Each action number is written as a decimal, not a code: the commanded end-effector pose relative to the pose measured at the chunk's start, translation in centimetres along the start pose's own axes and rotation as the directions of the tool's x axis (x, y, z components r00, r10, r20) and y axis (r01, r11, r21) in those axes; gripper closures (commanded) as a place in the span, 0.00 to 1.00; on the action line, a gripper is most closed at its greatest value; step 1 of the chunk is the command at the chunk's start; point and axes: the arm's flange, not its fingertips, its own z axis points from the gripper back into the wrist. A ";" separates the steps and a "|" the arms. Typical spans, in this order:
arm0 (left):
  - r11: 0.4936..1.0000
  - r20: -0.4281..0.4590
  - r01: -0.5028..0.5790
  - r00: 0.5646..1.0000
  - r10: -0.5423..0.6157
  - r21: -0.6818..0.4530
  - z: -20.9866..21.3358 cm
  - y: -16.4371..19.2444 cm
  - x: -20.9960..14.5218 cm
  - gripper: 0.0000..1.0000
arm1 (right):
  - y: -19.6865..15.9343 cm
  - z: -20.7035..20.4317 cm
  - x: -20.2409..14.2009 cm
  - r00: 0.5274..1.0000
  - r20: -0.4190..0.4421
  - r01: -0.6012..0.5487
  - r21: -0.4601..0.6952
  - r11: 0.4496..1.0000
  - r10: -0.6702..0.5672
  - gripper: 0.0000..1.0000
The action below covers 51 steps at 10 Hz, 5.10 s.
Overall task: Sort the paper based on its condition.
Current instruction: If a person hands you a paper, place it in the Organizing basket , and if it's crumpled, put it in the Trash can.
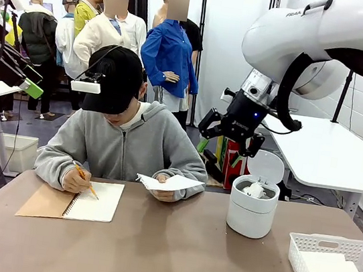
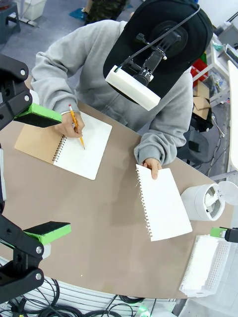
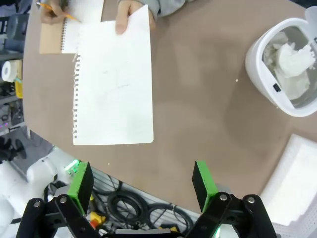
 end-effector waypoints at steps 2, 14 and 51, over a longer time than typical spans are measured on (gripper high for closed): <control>1.000 0.011 0.011 1.000 -0.011 -0.013 0.1 0.1 -0.3 0.00 | 0.0 0.0 0.0 1.000 0.000 0.000 0.000 1.000 0.000 0.00; 1.000 0.011 0.011 1.000 -0.011 -0.013 0.1 0.1 -0.3 0.00 | -2.7 -13.5 6.2 0.901 -0.319 0.376 0.237 0.896 -0.294 0.00; 1.000 0.011 0.011 1.000 -0.011 -0.013 0.1 0.1 -0.3 0.00 | -4.6 10.3 -7.3 0.899 0.226 -0.366 -0.080 0.927 0.374 1.00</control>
